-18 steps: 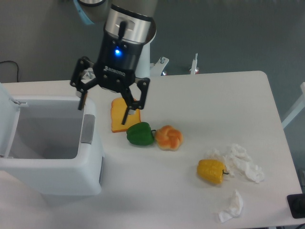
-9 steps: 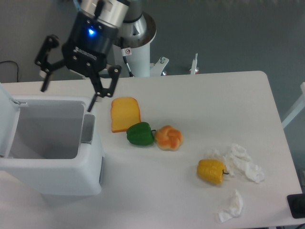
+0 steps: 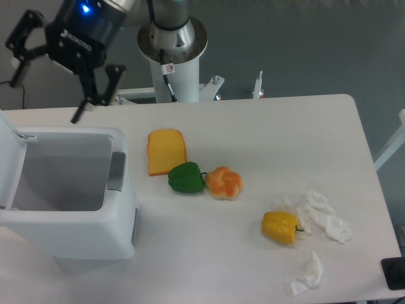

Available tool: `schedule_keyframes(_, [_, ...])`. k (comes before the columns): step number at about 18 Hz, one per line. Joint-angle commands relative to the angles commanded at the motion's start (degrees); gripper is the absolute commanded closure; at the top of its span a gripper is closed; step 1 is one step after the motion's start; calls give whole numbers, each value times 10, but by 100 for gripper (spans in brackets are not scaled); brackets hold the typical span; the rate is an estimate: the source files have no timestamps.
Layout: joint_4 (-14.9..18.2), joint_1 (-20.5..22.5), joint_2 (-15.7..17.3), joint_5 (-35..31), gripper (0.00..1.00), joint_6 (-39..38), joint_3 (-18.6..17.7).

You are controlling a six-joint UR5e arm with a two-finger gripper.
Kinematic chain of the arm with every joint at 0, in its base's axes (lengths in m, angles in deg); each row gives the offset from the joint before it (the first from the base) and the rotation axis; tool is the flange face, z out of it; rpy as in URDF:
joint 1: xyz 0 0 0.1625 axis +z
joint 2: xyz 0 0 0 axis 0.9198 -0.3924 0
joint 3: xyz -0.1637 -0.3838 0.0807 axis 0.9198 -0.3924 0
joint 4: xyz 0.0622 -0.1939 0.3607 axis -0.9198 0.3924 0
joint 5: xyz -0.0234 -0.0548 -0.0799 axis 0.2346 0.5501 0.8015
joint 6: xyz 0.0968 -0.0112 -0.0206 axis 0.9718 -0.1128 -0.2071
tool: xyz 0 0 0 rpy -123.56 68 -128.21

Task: Close the trash can
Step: 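Move the gripper up and over toward the trash can lid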

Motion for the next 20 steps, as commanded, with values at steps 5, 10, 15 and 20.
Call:
schedule_keyframes(5, [0,-1,14,66,0,2,-23])
schedule_keyframes(10, [0,-28,23,70,0,-3,-19])
schedule_keyframes(15, [0,-51,26,72,0,-7,-20])
schedule_keyframes(20, [0,-77,24,73,0,-17,-15])
